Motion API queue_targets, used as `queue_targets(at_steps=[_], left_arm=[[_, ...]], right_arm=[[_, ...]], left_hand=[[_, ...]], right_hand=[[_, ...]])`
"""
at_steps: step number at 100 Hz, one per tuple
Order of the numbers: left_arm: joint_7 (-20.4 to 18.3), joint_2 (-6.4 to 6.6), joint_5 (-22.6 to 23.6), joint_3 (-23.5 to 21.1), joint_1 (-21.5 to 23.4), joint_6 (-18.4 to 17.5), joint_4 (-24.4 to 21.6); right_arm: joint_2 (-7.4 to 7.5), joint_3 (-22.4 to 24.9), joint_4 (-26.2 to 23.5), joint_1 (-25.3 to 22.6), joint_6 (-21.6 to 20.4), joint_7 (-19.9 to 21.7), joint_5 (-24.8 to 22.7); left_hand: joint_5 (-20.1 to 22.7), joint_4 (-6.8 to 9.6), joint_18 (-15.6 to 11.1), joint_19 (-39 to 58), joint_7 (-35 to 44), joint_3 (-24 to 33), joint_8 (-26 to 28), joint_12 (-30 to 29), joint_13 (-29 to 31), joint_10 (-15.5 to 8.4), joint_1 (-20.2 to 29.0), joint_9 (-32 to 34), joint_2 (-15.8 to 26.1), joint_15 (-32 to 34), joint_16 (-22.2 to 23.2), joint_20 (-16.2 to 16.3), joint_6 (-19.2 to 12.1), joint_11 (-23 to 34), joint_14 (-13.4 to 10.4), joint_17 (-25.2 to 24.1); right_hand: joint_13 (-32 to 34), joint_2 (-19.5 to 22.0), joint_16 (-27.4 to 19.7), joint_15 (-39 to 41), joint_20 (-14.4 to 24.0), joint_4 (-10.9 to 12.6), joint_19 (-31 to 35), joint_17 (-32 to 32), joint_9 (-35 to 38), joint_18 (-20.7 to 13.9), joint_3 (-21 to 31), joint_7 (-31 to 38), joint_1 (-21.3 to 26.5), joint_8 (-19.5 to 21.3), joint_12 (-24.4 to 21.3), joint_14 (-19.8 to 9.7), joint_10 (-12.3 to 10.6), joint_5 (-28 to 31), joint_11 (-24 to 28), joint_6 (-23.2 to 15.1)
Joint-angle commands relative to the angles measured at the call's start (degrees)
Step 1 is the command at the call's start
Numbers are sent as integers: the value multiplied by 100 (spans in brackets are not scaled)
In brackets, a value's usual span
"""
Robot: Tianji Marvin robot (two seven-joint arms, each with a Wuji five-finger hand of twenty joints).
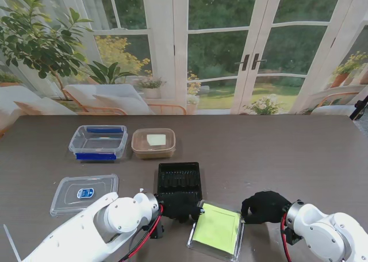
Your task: Pair container bodies with their lids
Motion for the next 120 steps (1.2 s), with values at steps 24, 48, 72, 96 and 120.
queue_targets(at_steps=[24,48,72,96,120], left_arm=[[-373,63,165,222,-202,292,-211],[-681,219,554,255,-180,598,-662],[-603,255,873,-29,197,741,-956],[-468,242,988,-234,461,763,-986],[-390,227,996,-214,506,722,-922]], right_arm=[[12,-61,-53,-19,-69,152,113],[13,-137,-140,-56,-50,178,197],[14,-215,-253,-149,-61,187,258],[13,-249,-308,-177,-48,184,248],[1,-31,-398,-226,17,173,30]], left_hand=[[208,-88,-141,480,140,-117,63,211,341,20,170,422,454,670,-85,-408,515,366,-408,362],[156,-93,-264,498,83,-130,35,167,371,-107,114,457,503,586,-174,-613,428,275,-524,369],[110,-93,-198,388,71,-136,37,-4,259,95,77,326,525,294,-206,-699,396,-26,-301,214],[70,-92,-118,296,66,-136,41,-133,192,226,57,246,515,120,-154,-645,377,-173,-142,135],[52,-85,-105,249,47,-130,35,-173,170,204,51,214,500,60,-127,-604,386,-185,-130,100]], right_hand=[[179,153,55,119,84,115,274,-12,98,110,-210,25,-179,-44,116,-37,101,-72,33,9],[177,163,54,120,83,116,276,-17,86,117,-202,24,-177,-47,103,-26,109,-107,15,18],[165,184,54,122,82,117,278,-22,58,110,-206,28,-171,-46,99,-20,113,-144,18,42],[158,196,51,122,83,119,284,-20,-24,92,-206,-31,-178,-59,84,-61,102,-403,-1,67],[174,173,61,165,92,118,298,-32,-33,115,-196,84,-178,-2,69,-29,137,-512,48,323]])
